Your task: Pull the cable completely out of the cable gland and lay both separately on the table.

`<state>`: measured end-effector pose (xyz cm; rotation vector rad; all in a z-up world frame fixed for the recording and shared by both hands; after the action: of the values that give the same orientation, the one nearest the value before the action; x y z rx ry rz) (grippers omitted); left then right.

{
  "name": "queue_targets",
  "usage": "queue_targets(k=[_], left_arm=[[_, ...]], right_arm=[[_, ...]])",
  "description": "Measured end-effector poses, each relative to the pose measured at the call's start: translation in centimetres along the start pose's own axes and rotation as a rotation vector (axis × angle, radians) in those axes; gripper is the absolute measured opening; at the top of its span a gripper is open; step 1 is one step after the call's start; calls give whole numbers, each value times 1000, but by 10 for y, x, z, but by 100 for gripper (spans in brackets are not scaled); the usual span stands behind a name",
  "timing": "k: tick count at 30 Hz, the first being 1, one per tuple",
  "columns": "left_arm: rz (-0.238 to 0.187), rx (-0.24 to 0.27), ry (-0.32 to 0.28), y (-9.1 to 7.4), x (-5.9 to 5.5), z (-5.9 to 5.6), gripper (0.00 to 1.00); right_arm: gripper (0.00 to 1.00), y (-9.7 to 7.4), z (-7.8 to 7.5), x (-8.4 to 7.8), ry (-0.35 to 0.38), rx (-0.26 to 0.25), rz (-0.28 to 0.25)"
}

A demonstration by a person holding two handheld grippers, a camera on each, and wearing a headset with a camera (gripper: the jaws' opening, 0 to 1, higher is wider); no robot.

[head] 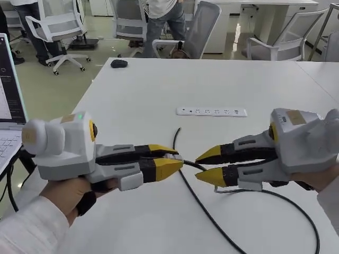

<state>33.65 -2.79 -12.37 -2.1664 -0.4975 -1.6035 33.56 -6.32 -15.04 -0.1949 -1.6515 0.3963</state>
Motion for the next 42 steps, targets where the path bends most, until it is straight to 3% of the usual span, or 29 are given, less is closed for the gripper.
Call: queue_targets(k=[9, 12, 24, 28, 42], left_arm=[[-1, -12, -8, 2, -2, -2, 16], [0, -11, -10, 1, -3, -1, 16], [9, -6, -13, 0, -6, 1, 16], [22, -2, -4, -1, -10, 2, 16], [1, 65, -35, -19, -11, 16, 16]], right_arm=[[11, 12, 2, 1, -6, 10, -7], [5, 13, 1, -1, -7, 4, -7], [3, 17, 0, -5, -11, 27, 6], [3, 20, 1, -12, -3, 37, 15], [3, 24, -9, -49, 32, 42, 101]])
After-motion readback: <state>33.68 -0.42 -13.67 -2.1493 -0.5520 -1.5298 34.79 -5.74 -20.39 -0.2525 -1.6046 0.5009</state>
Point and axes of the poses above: the centre of the closed fingertips' face, and the gripper's own axes: y roughly forward along the fingers, z roughly to its left, x roughly out of its top, the point moved 1 cm from there along -y, roughly backward along the fingers, and after that the axes turned 11 degrees about x, right-handed, at the moved point
